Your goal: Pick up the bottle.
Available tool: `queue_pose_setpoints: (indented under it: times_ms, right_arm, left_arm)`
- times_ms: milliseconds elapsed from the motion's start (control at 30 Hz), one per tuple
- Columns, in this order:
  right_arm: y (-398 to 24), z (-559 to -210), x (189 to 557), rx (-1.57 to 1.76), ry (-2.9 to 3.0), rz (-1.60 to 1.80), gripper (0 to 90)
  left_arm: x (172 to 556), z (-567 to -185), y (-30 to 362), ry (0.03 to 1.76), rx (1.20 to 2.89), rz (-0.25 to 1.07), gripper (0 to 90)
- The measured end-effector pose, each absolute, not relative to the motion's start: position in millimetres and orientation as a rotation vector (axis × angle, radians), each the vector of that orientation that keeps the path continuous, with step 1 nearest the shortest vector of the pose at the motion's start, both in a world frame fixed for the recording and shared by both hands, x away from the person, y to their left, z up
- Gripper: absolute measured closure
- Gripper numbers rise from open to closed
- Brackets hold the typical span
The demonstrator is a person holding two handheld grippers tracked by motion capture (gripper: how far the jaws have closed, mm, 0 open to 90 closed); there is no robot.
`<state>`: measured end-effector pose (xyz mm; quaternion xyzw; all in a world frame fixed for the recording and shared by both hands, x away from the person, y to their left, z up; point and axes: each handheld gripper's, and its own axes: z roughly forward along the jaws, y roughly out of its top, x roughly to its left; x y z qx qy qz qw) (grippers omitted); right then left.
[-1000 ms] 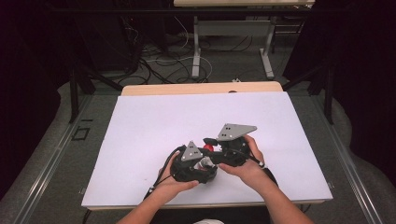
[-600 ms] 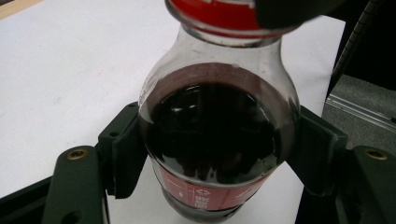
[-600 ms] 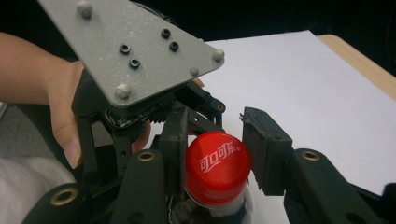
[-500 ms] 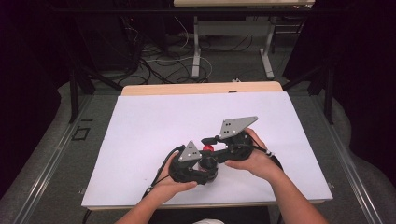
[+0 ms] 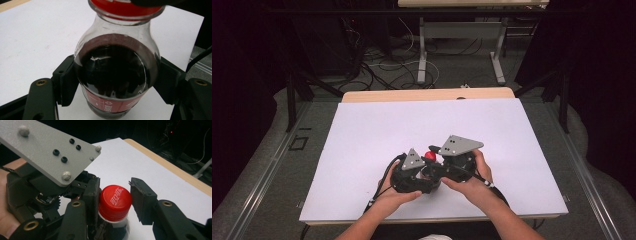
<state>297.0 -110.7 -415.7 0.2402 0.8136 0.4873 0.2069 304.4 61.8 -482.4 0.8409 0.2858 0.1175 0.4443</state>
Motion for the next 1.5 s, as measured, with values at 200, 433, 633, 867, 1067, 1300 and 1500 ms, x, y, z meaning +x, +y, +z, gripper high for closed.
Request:
queue_pose_setpoints:
  times_ms: [200, 433, 633, 867, 1067, 1300, 1500]
  right_arm:
    - [-118, -414, 310, 0.539, 2.374, 1.419, 61.3]
    - [-133, -408, 334, 0.254, 2.552, 1.492, 60.9]
    - [-125, -411, 321, 0.439, 2.448, 1.434, 49.6]
    - [-115, -419, 304, 0.542, 2.336, 1.399, 52.1]
    - [-109, -422, 306, 0.542, 2.321, 1.416, 54.6]
    - [-110, -421, 314, 0.484, 2.365, 1.431, 60.7]
    - [-117, -417, 327, 0.389, 2.482, 1.457, 61.3]
  left_arm:
    - [305, -481, 65, 0.681, 2.107, 0.26, 30.0]
    - [303, -480, 62, 0.665, 2.101, 0.24, 30.0]
    - [305, -478, 65, 0.692, 2.091, 0.272, 30.0]
    - [306, -480, 65, 0.704, 2.097, 0.288, 30.0]
    - [304, -480, 61, 0.679, 2.106, 0.286, 30.0]
    - [302, -481, 60, 0.661, 2.112, 0.28, 30.0]
    - [302, -480, 60, 0.653, 2.124, 0.251, 30.0]
